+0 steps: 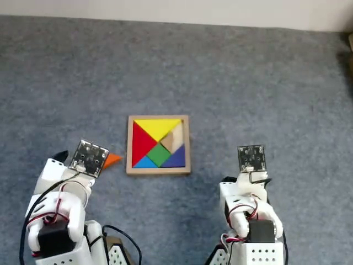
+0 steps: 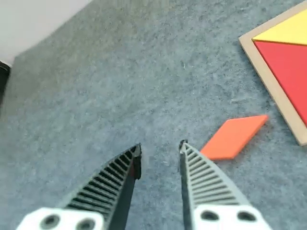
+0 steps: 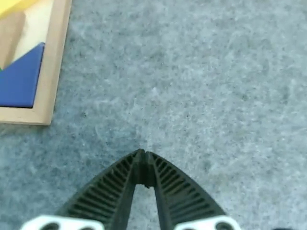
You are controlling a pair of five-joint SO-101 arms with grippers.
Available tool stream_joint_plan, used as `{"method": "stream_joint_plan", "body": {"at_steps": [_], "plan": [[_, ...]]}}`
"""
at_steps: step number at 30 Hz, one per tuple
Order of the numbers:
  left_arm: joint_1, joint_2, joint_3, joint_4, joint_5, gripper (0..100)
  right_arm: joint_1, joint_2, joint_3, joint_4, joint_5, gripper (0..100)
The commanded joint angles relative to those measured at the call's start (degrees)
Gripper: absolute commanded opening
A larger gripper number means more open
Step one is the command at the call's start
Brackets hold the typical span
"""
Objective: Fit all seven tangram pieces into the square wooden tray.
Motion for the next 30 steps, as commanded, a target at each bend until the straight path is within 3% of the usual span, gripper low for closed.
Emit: {"method": "stream_joint_plan", "body": {"at_steps": [1,6,9,12,20,30], "plan": [[-0.84,7.52,-5.67,0.00,-4.22,15,0.57,-0.84,5.41,0.31,-0.26,0.8],[-0.66,25.98,-11.82,-0.18,-9.23,15,0.57,-0.84,5.41,0.31,-0.26,0.8],[0.92,37.32,-15.25,-0.18,-12.40,20,0.57,-0.84,5.41,0.31,-0.26,0.8],[2.15,47.69,-18.24,-0.88,-12.92,26,0.57,-0.84,5.41,0.31,-0.26,0.8],[4.88,70.64,-24.75,-10.64,-12.84,27,0.57,-0.84,5.41,0.31,-0.26,0.8],[8.57,91.38,-37.41,-11.69,-12.75,27,0.57,-0.84,5.41,0.31,-0.26,0.8]]}}
